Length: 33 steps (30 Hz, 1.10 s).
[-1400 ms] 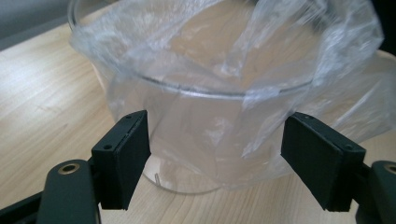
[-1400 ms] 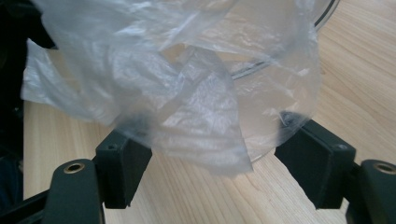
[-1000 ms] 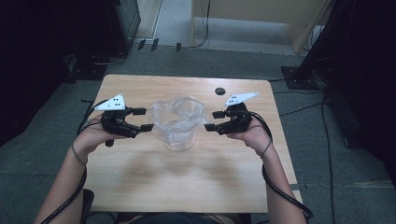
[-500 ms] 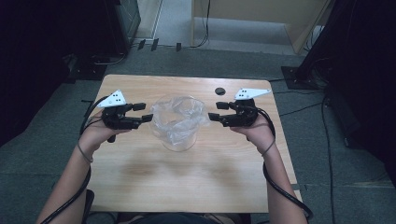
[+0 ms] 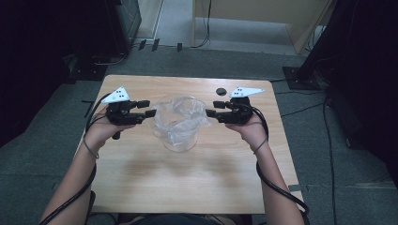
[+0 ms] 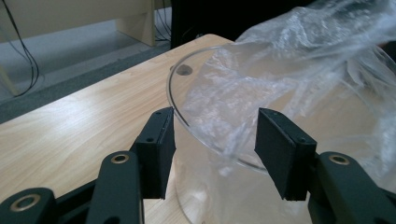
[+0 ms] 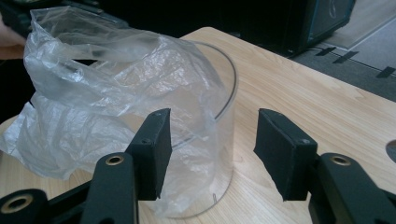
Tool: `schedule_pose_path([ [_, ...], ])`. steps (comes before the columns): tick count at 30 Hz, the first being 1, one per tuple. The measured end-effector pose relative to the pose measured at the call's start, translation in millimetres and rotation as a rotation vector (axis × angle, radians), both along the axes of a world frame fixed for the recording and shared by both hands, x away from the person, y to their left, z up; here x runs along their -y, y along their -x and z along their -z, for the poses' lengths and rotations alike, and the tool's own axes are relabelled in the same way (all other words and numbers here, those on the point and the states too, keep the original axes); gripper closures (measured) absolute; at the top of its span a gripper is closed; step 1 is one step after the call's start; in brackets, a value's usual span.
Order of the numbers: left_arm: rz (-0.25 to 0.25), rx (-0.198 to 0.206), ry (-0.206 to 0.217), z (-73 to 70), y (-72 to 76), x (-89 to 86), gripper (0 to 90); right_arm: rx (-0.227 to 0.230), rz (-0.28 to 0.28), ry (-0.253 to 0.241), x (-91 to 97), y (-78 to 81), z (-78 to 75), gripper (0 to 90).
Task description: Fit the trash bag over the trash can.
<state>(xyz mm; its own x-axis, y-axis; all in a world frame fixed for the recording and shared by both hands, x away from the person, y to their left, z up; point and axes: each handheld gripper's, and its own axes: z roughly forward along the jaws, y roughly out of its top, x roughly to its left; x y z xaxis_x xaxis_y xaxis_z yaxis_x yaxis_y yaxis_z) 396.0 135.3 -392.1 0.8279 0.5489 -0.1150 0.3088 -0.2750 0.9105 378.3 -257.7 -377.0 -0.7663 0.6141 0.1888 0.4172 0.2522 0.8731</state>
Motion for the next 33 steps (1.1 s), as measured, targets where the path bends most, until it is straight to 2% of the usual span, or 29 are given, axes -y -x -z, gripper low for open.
schedule_pose_path([
  [9,0.001,0.006,0.007,0.3,-8.8,4.2,52.8,0.019,-0.019,0.002,-11.5,-6.1,0.7,48.4],
  [15,0.002,0.013,0.000,2.4,-10.9,6.4,55.1,0.021,-0.007,-0.003,-14.4,-9.0,2.1,53.4],
  [19,-0.005,0.018,-0.006,4.5,-12.8,7.8,61.6,0.010,0.006,-0.024,-15.8,-11.3,3.2,59.7],
  [22,-0.018,0.015,0.002,4.6,-14.2,7.7,66.7,0.017,0.003,-0.012,-17.9,-12.1,4.0,63.8],
  [28,-0.053,0.003,0.023,4.0,-17.2,3.6,80.6,0.027,0.026,-0.009,-18.4,-13.1,5.1,81.1],
  [31,-0.070,-0.012,0.036,7.3,-20.8,2.2,83.4,0.027,0.056,-0.017,-16.0,-15.3,5.8,86.0],
  [33,-0.087,-0.006,0.035,10.4,-22.7,2.2,83.2,0.015,0.073,-0.022,-15.1,-16.9,7.6,86.6],
])
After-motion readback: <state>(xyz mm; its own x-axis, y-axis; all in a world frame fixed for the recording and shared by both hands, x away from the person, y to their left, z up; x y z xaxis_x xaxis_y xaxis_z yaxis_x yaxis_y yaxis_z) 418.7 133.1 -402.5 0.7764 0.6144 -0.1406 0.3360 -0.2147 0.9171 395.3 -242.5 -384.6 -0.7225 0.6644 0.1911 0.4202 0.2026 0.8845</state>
